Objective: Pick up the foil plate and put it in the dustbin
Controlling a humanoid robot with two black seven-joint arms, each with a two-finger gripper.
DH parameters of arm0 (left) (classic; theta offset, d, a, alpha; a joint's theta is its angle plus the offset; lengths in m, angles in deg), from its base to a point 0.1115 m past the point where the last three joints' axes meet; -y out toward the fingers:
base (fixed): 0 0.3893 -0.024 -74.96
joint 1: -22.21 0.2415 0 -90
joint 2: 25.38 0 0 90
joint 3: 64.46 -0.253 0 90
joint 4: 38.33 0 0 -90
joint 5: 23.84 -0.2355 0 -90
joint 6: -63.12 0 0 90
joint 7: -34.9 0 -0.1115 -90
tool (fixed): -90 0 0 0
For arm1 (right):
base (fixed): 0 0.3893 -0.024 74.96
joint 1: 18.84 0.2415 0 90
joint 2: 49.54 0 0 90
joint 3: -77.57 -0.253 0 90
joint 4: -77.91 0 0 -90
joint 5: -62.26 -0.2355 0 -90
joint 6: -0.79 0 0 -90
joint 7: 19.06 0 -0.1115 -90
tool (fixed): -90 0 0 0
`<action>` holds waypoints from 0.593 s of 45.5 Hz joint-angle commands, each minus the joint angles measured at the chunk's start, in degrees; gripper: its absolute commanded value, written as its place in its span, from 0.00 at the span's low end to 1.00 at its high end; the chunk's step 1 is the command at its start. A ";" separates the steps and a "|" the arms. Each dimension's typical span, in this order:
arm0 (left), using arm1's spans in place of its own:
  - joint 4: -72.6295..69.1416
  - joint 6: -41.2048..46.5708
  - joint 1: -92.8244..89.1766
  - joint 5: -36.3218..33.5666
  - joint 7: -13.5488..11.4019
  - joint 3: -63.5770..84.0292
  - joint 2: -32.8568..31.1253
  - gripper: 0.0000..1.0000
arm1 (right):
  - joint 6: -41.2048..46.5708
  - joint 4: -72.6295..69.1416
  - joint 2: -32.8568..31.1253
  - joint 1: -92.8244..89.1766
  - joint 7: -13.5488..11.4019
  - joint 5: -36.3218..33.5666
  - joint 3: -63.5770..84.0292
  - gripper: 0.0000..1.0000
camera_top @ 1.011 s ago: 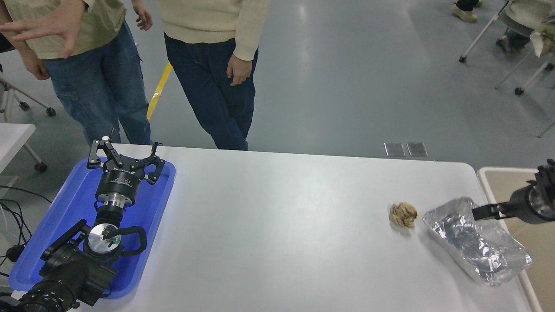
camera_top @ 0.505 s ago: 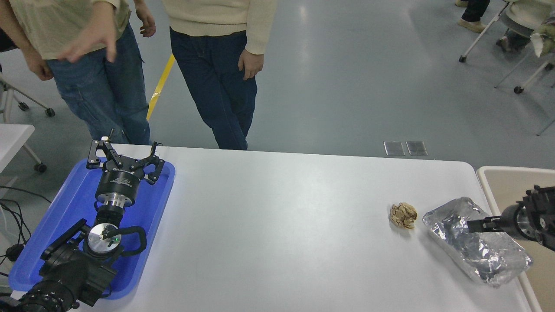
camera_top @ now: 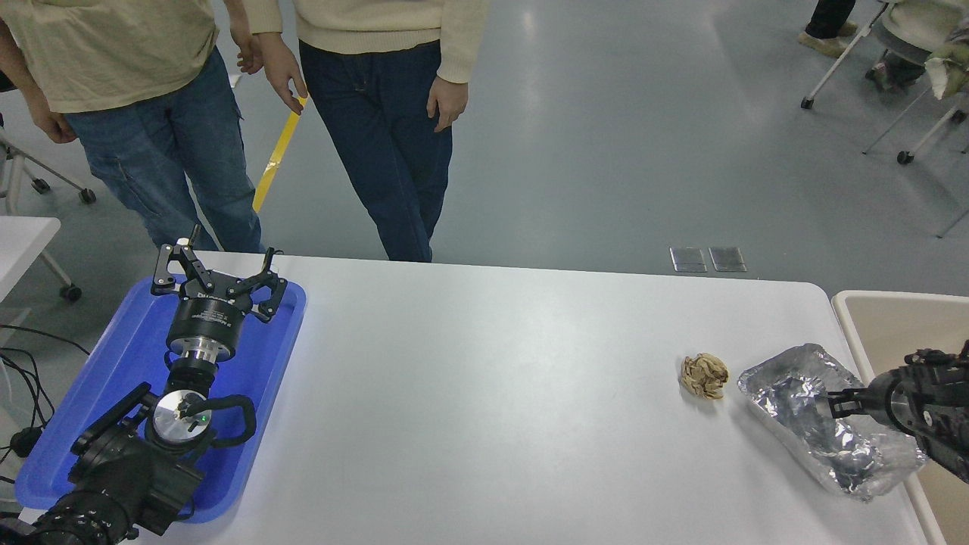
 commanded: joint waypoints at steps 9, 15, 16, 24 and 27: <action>0.00 0.08 0.00 0.00 -0.03 0.00 -0.14 1.00 | -0.27 0.12 -0.18 -0.95 1.33 -0.04 0.24 0.00; 0.09 0.08 0.00 0.00 0.06 0.00 0.04 1.00 | 0.17 -0.41 -1.32 -0.07 3.36 -0.04 0.68 0.00; 0.00 0.08 0.00 0.00 0.06 0.00 0.04 1.00 | 0.17 -0.58 -1.67 0.28 3.80 -0.04 0.77 0.00; 0.00 0.08 0.00 0.00 0.06 0.00 0.04 1.00 | 1.32 -5.06 -7.03 5.90 5.91 -0.04 2.78 0.00; 0.00 0.00 0.00 0.00 0.06 -0.09 0.04 1.00 | 2.28 -8.14 -9.40 9.94 6.53 -0.30 5.07 0.00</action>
